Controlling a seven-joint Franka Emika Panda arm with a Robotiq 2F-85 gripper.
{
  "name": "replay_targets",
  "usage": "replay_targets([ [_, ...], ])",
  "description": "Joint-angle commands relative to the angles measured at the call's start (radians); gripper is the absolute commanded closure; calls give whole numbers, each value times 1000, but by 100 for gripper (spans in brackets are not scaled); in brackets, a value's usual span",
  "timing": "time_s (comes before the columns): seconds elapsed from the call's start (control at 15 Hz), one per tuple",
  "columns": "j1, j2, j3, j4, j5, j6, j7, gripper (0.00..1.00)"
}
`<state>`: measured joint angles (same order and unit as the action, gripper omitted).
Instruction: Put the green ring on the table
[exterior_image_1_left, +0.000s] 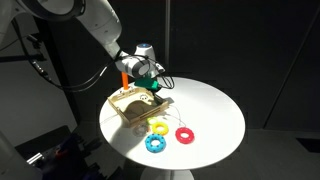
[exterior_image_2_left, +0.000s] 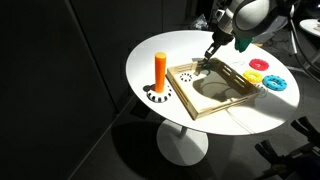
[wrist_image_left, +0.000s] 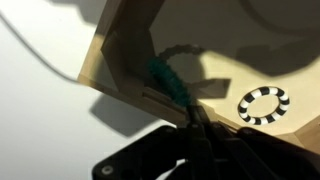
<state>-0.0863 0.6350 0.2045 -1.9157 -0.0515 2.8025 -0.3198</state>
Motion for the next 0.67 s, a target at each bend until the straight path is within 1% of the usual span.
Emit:
replay_targets([
  [0.0, -49, -70, 37, -30, 53, -67, -36, 97],
  [0.2, -59, -91, 35, -30, 87, -103, -45, 97],
  [0.27, -63, -95, 37, -30, 99, -118, -53, 76],
  [0.33, -64, -99, 36, -30, 109, -133, -60, 71],
  [0.47, -73, -104, 47, -27, 141, -184, -78, 58],
  [0.6, -75, -103, 53, -21, 174, -234, -94, 41],
])
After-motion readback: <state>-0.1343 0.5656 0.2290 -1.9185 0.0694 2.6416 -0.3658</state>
